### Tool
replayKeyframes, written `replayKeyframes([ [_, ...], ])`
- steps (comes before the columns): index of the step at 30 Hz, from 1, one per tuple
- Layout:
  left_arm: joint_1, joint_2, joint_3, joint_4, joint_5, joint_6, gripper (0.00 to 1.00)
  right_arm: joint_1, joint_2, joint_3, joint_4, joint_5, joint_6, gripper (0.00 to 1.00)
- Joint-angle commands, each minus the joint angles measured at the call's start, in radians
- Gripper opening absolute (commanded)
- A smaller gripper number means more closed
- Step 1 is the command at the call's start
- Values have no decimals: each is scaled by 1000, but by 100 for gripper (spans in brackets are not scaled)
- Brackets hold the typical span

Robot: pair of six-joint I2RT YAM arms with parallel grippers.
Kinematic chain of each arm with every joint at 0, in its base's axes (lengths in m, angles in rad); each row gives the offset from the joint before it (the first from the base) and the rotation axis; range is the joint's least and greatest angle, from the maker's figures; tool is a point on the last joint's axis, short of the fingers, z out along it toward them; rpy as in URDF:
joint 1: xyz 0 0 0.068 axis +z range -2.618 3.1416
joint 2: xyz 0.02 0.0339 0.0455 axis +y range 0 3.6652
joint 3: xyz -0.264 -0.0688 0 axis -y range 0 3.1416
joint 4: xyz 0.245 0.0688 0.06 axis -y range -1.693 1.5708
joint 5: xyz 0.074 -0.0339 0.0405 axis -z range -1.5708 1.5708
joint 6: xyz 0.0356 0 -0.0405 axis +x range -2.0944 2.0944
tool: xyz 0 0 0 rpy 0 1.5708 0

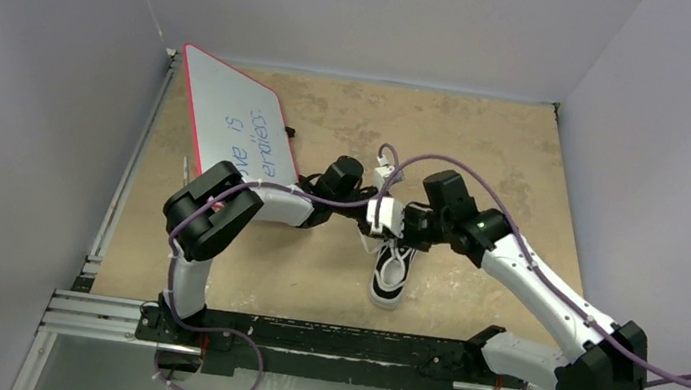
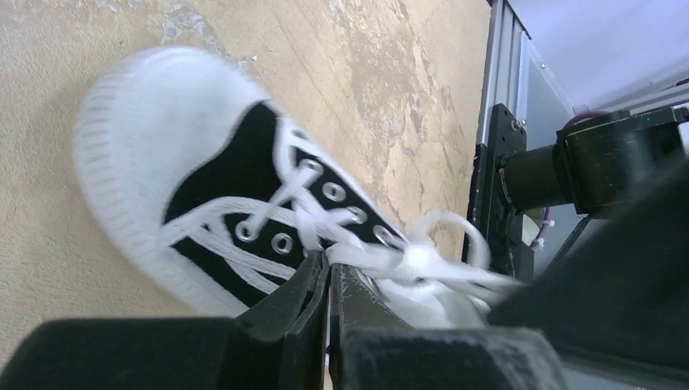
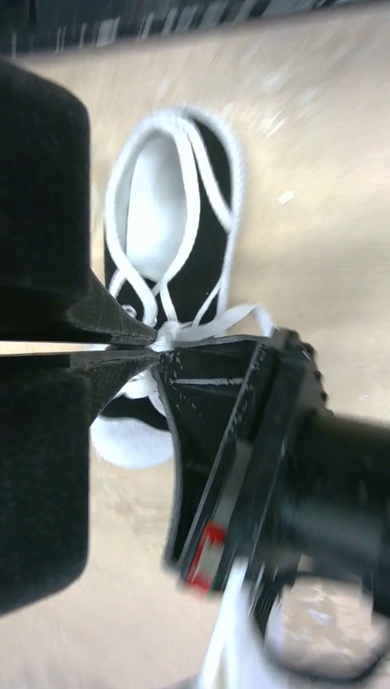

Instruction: Tie the shoes

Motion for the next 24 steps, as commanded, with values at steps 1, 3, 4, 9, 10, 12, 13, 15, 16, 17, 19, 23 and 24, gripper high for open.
replayKeyframes([
  [1,3,-33,-2,13,14,-5,0,7,-27,193,-155,-192,692,0],
  [3,4,-34,-5,7,15,-2,0,15,-62,186,-122,-140,948,0],
  [4,6,-34,-6,5,16,0,0,17,-84,190,-136,-92,1060,0],
  [9,9,-43,-5,-23,18,10,0,15,-183,124,-173,81,1413,0],
  [10,9,-45,-3,-28,19,10,0,16,-189,110,-181,79,1428,0],
  [12,9,-52,-3,-40,18,10,0,15,-202,100,-209,137,1468,0],
  [13,9,-61,-5,-51,9,16,0,16,-212,97,-211,164,1466,0],
  [15,9,-85,-12,-77,-20,31,0,16,-232,82,-150,222,1432,0],
  [16,10,-100,-16,-95,-28,39,0,14,-238,76,-112,257,1397,0],
  [17,11,-116,-22,-108,-35,43,0,15,-238,69,-62,284,1355,0],
  [19,13,-162,-46,-118,-68,45,0,15,-218,58,44,277,1239,0],
  [23,28,-253,-102,-180,-143,68,0,-8,-138,61,216,114,1007,0],
  [24,30,-272,-119,-186,-152,66,0,-15,-122,59,243,74,952,0],
])
